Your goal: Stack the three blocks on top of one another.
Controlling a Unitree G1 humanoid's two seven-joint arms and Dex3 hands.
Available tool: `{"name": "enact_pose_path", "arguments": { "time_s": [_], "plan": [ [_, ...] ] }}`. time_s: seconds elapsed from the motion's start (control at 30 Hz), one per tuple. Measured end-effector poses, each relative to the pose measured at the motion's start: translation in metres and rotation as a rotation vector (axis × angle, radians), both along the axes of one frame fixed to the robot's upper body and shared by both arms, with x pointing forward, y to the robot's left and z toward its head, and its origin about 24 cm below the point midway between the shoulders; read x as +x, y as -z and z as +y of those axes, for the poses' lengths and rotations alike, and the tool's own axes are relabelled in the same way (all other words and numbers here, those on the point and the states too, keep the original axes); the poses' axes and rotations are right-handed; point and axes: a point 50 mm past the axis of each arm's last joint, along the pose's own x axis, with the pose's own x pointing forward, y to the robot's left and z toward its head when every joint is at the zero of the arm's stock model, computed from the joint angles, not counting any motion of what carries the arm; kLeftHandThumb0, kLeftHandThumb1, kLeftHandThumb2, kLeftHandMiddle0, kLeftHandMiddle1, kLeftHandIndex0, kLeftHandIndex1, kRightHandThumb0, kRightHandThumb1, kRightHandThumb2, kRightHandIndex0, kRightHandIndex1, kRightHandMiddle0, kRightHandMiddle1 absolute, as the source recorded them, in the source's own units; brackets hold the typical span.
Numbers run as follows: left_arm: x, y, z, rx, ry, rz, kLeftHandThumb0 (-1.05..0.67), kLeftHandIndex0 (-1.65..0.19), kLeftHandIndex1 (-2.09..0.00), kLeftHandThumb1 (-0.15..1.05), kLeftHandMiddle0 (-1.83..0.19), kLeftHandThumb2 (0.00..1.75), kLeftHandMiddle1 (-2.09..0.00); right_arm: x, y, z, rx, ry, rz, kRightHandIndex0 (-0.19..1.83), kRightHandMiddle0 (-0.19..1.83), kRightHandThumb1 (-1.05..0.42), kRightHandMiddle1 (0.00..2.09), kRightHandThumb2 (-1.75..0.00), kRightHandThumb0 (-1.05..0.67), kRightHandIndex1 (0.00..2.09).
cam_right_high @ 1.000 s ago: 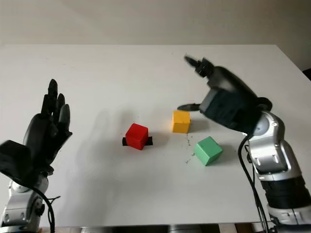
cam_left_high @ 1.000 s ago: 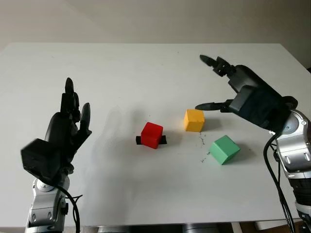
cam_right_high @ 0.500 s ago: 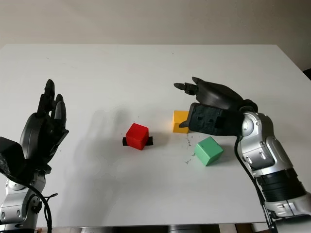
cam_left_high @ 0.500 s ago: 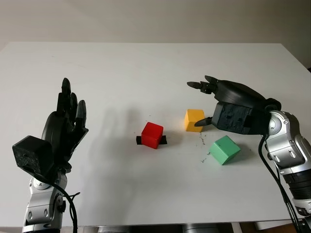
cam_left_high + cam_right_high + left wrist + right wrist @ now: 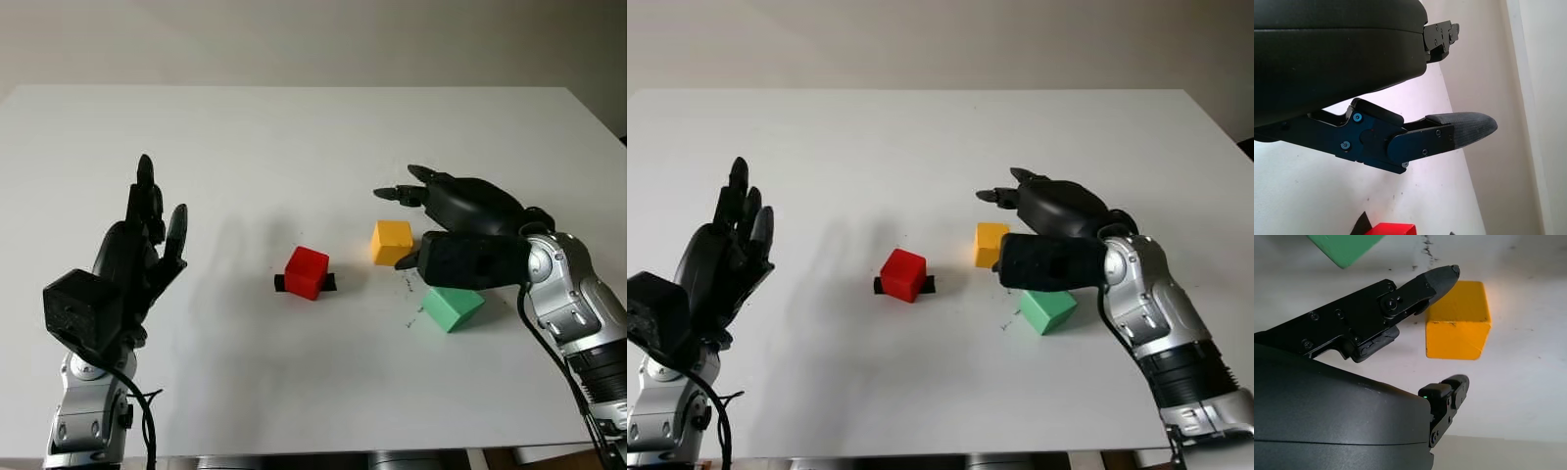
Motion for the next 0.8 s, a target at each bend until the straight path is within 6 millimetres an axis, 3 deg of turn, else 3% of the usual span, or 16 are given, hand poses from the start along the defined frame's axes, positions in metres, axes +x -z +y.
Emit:
{"name": "enact_pose_path", "arguments": {
  "time_s": [0.33,0.43,0.5,0.8],
  "plan": [
    [-0.001,0.0,-0.0012,0.012,0.008,-0.002,-0.82,0.19,-0.03,1.05,0.19,0.55,-0.05,-0.0001,0.003,0.0012,-0.045,0.002,0.003,0.19,0.68,-0.88,0.28,-0.06,-0.65,0.1],
    [-0.001,0.0,-0.0012,0.011,0.007,-0.002,-0.82,0.19,-0.01,1.05,0.19,0.56,-0.03,-0.0001,0.003,0.0013,-0.048,0.002,0.0,0.26,0.5,-0.88,0.84,-0.05,-0.62,0.07],
    [-0.001,0.0001,-0.0013,0.011,0.008,-0.002,-0.82,0.19,0.0,1.05,0.19,0.57,-0.02,0.0,0.0029,0.002,-0.043,0.001,-0.009,0.29,0.46,-0.87,1.01,-0.05,-0.61,0.07],
    [-0.0011,0.0002,-0.001,0.023,-0.006,-0.002,-0.84,0.19,0.0,1.05,0.19,0.56,-0.04,-0.0017,0.0063,0.0047,0.003,-0.005,-0.03,0.35,0.51,-0.88,1.29,-0.06,-0.5,0.07]
  ]
}}
